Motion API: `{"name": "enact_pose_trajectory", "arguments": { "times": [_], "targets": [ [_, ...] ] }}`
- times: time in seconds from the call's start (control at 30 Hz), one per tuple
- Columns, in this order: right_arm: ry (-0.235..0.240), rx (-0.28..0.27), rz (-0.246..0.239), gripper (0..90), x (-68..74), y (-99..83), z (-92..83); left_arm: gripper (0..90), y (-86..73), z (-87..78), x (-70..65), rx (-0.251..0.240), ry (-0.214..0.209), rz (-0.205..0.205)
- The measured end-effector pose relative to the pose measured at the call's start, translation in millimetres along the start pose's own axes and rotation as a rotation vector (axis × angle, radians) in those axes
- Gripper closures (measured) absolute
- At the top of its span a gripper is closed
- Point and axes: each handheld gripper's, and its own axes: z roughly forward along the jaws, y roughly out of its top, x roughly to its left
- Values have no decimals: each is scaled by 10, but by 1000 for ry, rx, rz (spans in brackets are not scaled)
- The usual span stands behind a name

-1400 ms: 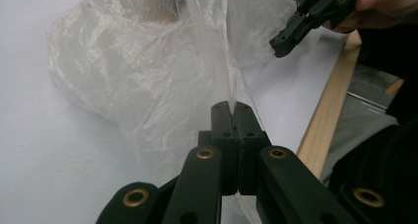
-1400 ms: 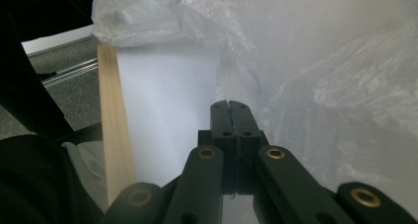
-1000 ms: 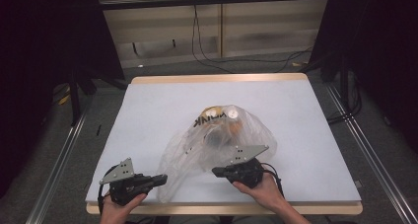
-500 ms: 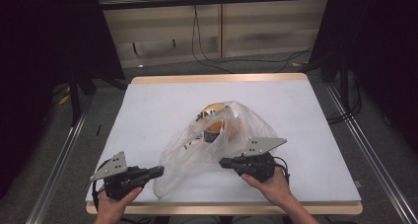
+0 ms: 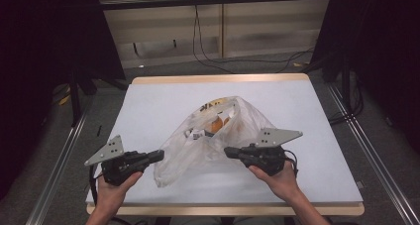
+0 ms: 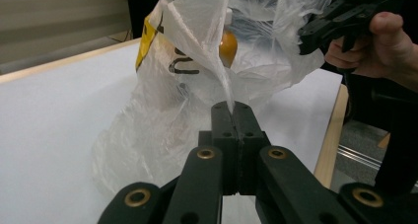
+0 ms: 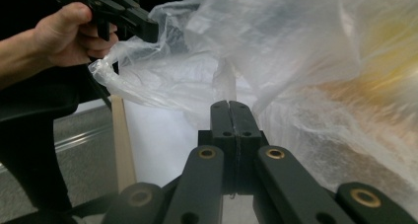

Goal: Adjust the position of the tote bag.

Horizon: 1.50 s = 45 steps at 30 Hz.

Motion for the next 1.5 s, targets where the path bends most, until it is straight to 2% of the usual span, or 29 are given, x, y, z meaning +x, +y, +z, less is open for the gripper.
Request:
{"name": "enact_pose_trajectory", "arguments": {
  "times": [0.3,0.33,0.47,0.73,1.0,1.03,1.13,1.3,1.5],
  "targets": [
    [-29,-50,-10,900,-68,127,-149,900,244,-7,92,-34,29,30],
    [-30,-55,-8,900,-76,136,-163,900,265,0,103,-47,26,19],
    [-53,-83,-7,900,-128,212,-246,900,339,3,139,-59,42,16],
    [-75,-109,-26,900,-187,409,-368,900,472,4,216,-86,49,21],
    [-119,-159,-23,900,-311,613,-606,900,615,-16,335,-108,72,22],
    [-124,-163,-20,900,-320,632,-637,900,648,-16,364,-105,90,24],
    [-137,-185,-19,900,-346,683,-719,900,682,-18,407,-115,100,30],
    [-195,-228,-20,900,-394,756,-873,900,779,-42,503,-126,112,32],
    [-234,-263,-13,900,-498,876,-1070,900,913,-64,645,-122,146,27]
  ]
}}
